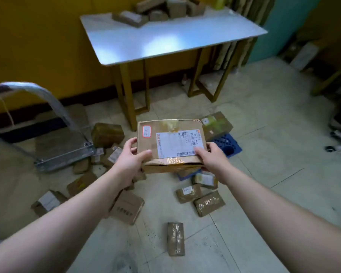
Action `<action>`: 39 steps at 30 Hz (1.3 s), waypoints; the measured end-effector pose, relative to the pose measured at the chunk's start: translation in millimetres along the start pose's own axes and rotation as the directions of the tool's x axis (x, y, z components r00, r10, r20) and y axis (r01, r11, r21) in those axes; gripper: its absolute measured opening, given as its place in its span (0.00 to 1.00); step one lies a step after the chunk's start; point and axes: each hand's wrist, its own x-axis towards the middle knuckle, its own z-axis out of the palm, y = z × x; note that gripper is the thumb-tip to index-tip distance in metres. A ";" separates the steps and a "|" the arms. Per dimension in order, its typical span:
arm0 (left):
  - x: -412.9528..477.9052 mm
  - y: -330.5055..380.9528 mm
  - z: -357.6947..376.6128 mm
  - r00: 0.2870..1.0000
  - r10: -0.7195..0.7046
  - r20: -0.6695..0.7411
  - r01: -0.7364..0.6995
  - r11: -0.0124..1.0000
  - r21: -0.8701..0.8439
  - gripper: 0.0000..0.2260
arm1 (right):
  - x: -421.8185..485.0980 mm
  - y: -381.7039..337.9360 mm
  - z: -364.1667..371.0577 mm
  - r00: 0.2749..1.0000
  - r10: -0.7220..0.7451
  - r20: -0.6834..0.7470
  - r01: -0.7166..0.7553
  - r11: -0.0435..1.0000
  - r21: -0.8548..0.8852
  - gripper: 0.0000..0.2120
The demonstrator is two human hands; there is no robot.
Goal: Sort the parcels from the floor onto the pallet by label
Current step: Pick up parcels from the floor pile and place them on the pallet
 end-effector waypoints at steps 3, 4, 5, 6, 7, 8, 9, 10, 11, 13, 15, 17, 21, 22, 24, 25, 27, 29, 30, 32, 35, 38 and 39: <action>-21.3 31.6 61.0 0.996 0.078 0.034 -0.078 0.997 0.013 0.28 | -17.1 0.2 -71.1 0.997 -0.068 -0.047 0.067 0.998 -0.009 0.16; -28.5 40.1 83.3 0.994 0.097 0.048 -0.098 0.995 0.013 0.28 | -23.8 1.9 -96.2 0.994 -0.087 -0.069 0.087 0.996 -0.009 0.14; -35.0 48.1 105.1 0.991 0.116 0.064 -0.118 0.993 0.015 0.29 | -30.3 3.3 -120.4 0.990 -0.105 -0.090 0.105 0.994 -0.009 0.13; -41.2 55.5 127.1 0.988 0.135 0.081 -0.137 0.990 0.022 0.29 | -37.1 5.1 -144.5 0.987 -0.120 -0.110 0.120 0.993 -0.010 0.11; -48.2 62.4 148.5 0.984 0.149 0.100 -0.153 0.988 0.032 0.29 | -45.0 6.8 -167.9 0.982 -0.134 -0.131 0.134 0.991 -0.015 0.11; -54.5 69.4 169.5 0.979 0.163 0.121 -0.169 0.985 0.039 0.29 | -52.5 8.6 -190.6 0.977 -0.148 -0.155 0.147 0.989 -0.023 0.10; -60.2 76.1 189.8 0.974 0.176 0.143 -0.183 0.982 0.040 0.29 | -59.8 10.4 -212.5 0.971 -0.158 -0.180 0.155 0.987 -0.034 0.10; -64.9 82.2 208.6 0.968 0.186 0.168 -0.195 0.980 0.036 0.29 | -66.8 12.0 -232.9 0.966 -0.161 -0.203 0.156 0.987 -0.041 0.11; -68.9 87.7 225.9 0.962 0.192 0.193 -0.203 0.979 0.036 0.29 | -73.4 13.6 -251.5 0.961 -0.162 -0.223 0.157 0.987 -0.039 0.11; -75.7 96.4 256.9 0.952 0.197 0.234 -0.217 0.974 0.059 0.30 | -83.7 18.4 -283.4 0.951 -0.173 -0.257 0.172 0.985 -0.028 0.13; -78.7 101.7 282.2 0.944 0.204 0.261 -0.234 0.968 0.091 0.30 | -89.5 23.5 -307.5 0.941 -0.180 -0.287 0.178 0.983 -0.030 0.18; -78.0 105.6 303.2 0.936 0.211 0.283 -0.249 0.963 0.105 0.30 | -90.4 27.7 -325.3 0.933 -0.188 -0.306 0.187 0.982 -0.032 0.21; -64.6 112.6 337.2 0.924 0.211 0.318 -0.259 0.959 0.117 0.30 | -77.0 30.7 -349.9 0.928 -0.202 -0.314 0.194 0.979 -0.058 0.29; -58.2 114.7 344.9 0.924 0.208 0.322 -0.256 0.960 0.113 0.30 | -70.4 30.0 -355.8 0.926 -0.207 -0.315 0.193 0.978 -0.073 0.32; -41.8 120.3 359.7 0.919 0.209 0.334 -0.261 0.958 0.117 0.31 | -52.8 25.8 -368.9 0.923 -0.227 -0.311 0.204 0.973 -0.105 0.34; -31.8 123.7 367.3 0.915 0.216 0.341 -0.273 0.953 0.128 0.33 | -41.6 22.3 -376.4 0.920 -0.238 -0.311 0.212 0.970 -0.115 0.34; -9.5 130.2 382.8 0.902 0.244 0.356 -0.312 0.938 0.149 0.36 | -16.9 13.9 -391.5 0.914 -0.260 -0.313 0.234 0.965 -0.119 0.34; 13.1 137.8 398.1 0.893 0.269 0.362 -0.338 0.931 0.141 0.39 | 9.5 4.3 -404.9 0.908 -0.276 -0.314 0.254 0.961 -0.112 0.36; 22.7 142.2 404.4 0.892 0.276 0.357 -0.342 0.930 0.134 0.39 | 21.9 -0.9 -410.6 0.909 -0.279 -0.310 0.256 0.960 -0.112 0.37; 39.2 151.1 415.4 0.892 0.291 0.345 -0.351 0.928 0.124 0.38 | 46.2 -10.7 -420.1 0.917 -0.271 -0.291 0.251 0.962 -0.106 0.39; 63.2 166.0 425.4 0.900 0.301 0.317 -0.363 0.918 0.160 0.38 | 84.0 -25.0 -431.1 0.928 -0.273 -0.253 0.253 0.961 -0.108 0.41; 90.1 172.7 432.7 0.923 0.283 0.262 -0.342 0.914 0.216 0.38 | 128.6 -33.7 -436.5 0.942 -0.284 -0.179 0.263 0.956 -0.129 0.38; 99.8 172.1 435.2 0.934 0.270 0.235 -0.325 0.915 0.239 0.37 | 144.9 -35.0 -436.4 0.949 -0.281 -0.144 0.261 0.955 -0.144 0.39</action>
